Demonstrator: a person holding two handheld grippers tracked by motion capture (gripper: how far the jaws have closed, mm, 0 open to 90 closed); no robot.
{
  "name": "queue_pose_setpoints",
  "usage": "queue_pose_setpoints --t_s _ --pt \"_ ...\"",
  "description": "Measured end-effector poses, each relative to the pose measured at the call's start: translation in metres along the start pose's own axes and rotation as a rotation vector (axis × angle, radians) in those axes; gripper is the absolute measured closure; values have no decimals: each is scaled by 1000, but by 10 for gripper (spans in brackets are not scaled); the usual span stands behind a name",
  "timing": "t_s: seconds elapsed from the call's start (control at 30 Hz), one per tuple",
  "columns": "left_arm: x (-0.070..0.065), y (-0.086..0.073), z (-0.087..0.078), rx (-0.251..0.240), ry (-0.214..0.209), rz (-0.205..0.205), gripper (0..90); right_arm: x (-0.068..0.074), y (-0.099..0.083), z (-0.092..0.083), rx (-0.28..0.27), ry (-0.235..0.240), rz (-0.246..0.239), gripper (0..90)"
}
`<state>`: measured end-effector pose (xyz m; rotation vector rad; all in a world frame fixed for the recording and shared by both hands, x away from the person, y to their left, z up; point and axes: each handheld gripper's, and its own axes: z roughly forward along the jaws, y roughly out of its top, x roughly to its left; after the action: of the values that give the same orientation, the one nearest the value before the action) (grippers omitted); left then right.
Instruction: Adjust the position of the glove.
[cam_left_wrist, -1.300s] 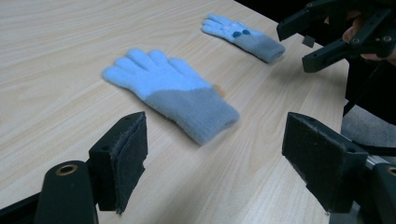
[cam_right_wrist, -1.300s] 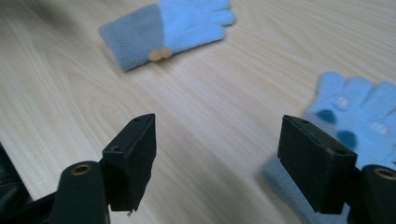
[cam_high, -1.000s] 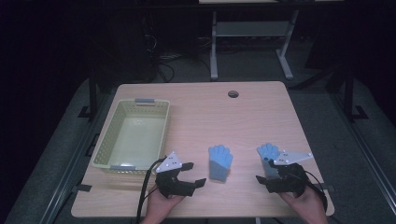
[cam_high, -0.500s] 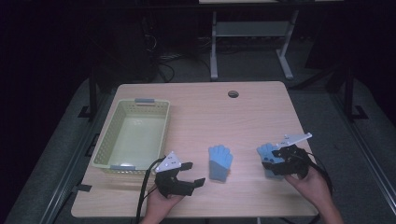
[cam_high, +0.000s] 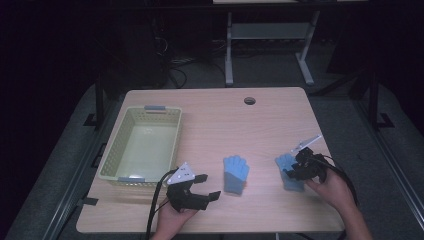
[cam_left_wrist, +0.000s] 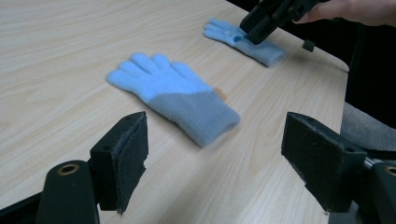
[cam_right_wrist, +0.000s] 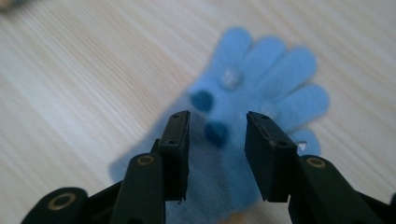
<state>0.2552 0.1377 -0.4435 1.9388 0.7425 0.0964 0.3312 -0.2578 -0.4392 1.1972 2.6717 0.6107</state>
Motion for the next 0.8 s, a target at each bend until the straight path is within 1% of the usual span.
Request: queue_pose_setpoints --t_s 0.03,0.07,0.2,0.23,0.3,0.33,0.4,0.47,0.57,0.6,0.63,0.67,0.73,0.77,0.8 --pt "0 0 0 0 0 0 228 0 0 0 0 0 0 600" --pt "0 -1 1 5 2 -7 228 -1 -1 6 24 -1 -4 614" --pt "-1 0 1 -2 1 -8 230 -1 -2 6 19 -6 4 633" --pt "-2 0 1 -3 1 -5 231 0 -1 6 27 -13 15 643" --pt "-2 0 0 -6 2 -8 231 0 0 7 27 -8 16 664" --pt "-2 0 0 -4 3 -6 231 -1 0 6 26 0 18 689" --pt "-2 0 0 -2 5 -12 232 -1 0 6 27 3 29 745" --pt "-1 1 -1 -4 5 -8 232 0 1 7 34 5 40 789" --pt "-1 1 -1 -6 6 -9 232 2 3 6 46 4 48 813" --pt "0 1 -2 -7 10 -8 232 0 4 4 52 20 79 823" --pt "0 1 -2 -7 10 -8 232 0 4 4 52 20 79 823" --pt "0 1 -2 -11 11 -10 232 -1 4 3 49 27 98 825" --pt "1 1 -3 -10 14 -9 234 1 5 -1 42 25 120 826" --pt "1 1 -4 -11 16 -10 234 3 7 -5 27 26 124 827" --pt "2 1 -5 -14 17 -11 234 9 10 -12 -6 34 136 827"
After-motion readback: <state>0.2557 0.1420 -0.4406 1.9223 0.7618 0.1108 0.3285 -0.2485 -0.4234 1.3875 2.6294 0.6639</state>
